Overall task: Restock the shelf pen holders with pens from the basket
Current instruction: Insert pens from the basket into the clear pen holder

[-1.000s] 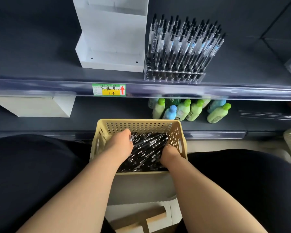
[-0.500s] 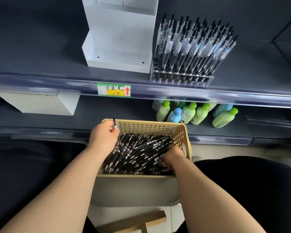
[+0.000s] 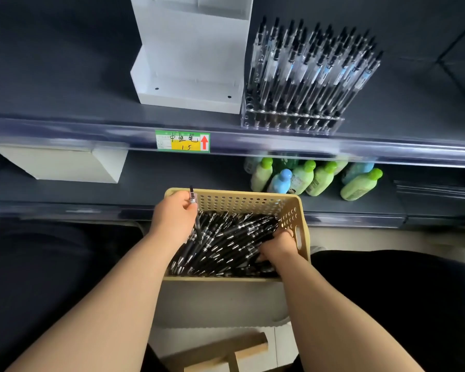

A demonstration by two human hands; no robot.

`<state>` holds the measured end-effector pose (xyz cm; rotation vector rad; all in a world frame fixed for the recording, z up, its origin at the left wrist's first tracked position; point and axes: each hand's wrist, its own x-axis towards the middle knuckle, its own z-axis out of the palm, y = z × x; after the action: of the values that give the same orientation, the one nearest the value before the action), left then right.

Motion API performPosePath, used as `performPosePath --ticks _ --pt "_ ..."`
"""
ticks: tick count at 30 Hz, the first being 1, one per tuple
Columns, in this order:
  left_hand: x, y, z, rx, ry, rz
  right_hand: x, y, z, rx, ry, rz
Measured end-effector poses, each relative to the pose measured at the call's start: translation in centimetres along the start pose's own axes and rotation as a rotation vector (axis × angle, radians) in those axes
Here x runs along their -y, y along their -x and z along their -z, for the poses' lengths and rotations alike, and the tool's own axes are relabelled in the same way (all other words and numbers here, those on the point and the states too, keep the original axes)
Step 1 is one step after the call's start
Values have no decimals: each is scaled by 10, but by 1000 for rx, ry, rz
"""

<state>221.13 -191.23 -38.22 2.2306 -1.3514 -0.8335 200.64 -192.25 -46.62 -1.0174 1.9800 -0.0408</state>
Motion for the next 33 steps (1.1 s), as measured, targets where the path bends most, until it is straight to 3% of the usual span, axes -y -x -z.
performPosePath --ticks 7,10,12,18,22,25,33 --pt "-12 1 -9 43 14 -19 -5 14 16 61 -407 0" --pt "-18 5 -12 56 21 -19 -11 9 20 156 -362 25" --pt "-21 8 -12 68 -14 -24 -12 6 23 189 -209 76" --pt "-24 13 -18 118 17 -96 -6 8 22 305 578 262" --pt "-24 15 -22 157 -26 -139 5 8 10 404 1134 282" --pt "-23 15 -24 166 -38 -150 6 -1 8 395 1258 357" --pt "-23 17 -21 154 -21 -168 3 0 16 376 1263 417"
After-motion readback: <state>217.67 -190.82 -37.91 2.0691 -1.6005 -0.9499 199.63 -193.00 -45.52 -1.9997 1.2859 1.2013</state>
